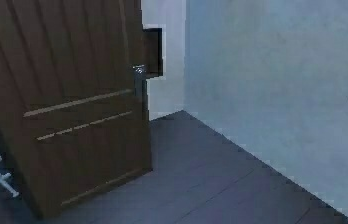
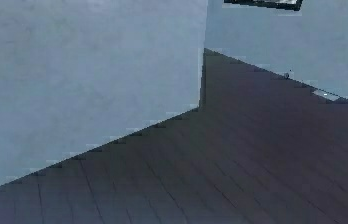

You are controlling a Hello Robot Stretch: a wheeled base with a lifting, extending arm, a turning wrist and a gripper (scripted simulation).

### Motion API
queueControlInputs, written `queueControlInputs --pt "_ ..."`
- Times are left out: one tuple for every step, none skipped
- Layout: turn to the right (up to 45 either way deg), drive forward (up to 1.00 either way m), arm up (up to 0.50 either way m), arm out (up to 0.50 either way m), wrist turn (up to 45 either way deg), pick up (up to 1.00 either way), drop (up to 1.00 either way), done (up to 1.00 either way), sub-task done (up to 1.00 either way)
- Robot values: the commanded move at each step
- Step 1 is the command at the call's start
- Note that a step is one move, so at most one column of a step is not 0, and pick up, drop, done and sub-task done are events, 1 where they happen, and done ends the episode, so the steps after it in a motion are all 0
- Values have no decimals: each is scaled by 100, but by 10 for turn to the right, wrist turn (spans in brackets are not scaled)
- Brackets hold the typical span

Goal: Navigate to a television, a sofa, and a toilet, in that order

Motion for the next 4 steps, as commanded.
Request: queueControlInputs --pt "450 0 0 0 0 0 0 0 0" --pt "120 0 0 0 0 0 0 0 0" --pt "0 40 0 0 0 0 0 0 0" --pt "-450 0 0 0 0 0 0 0 0"
